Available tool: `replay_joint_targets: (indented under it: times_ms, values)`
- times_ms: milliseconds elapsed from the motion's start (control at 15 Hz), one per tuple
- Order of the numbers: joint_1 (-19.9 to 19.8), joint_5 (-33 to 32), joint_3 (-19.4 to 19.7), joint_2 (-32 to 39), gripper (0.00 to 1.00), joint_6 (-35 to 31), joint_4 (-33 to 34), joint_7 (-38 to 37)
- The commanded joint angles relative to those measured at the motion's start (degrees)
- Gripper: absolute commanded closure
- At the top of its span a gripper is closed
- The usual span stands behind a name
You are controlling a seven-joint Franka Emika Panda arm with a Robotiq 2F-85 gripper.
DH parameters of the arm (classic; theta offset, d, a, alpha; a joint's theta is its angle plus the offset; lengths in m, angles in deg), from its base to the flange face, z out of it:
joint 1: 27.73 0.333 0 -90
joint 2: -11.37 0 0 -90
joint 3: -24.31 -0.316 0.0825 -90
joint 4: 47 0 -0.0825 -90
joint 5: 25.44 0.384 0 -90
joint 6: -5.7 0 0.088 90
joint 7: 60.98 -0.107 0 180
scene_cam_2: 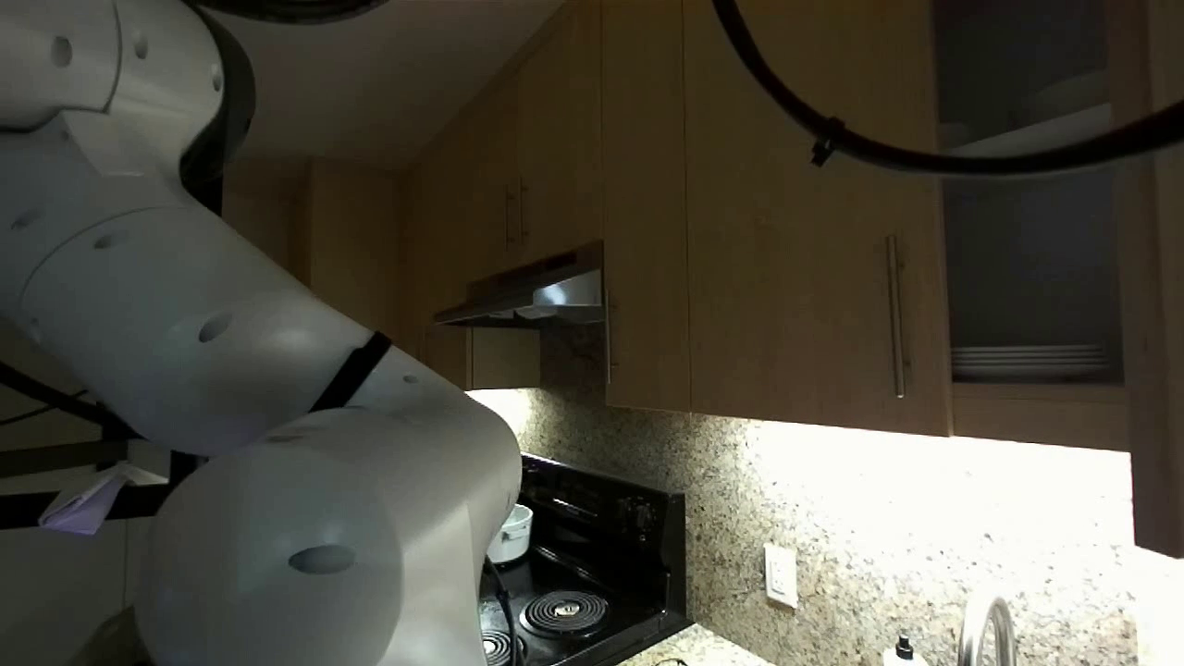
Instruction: Open the top right cabinet door
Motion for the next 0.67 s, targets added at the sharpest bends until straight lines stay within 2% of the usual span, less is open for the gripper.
replay_joint_targets:
  times_ms: [0,600]
  values:
    - [-6.77,-0.62,-4.10,3.38,0.00,-2.43,2.21,-6.54]
    - [-21.71,-0.80,-13.00,6.61,0.00,-3.63,7.10,-17.08]
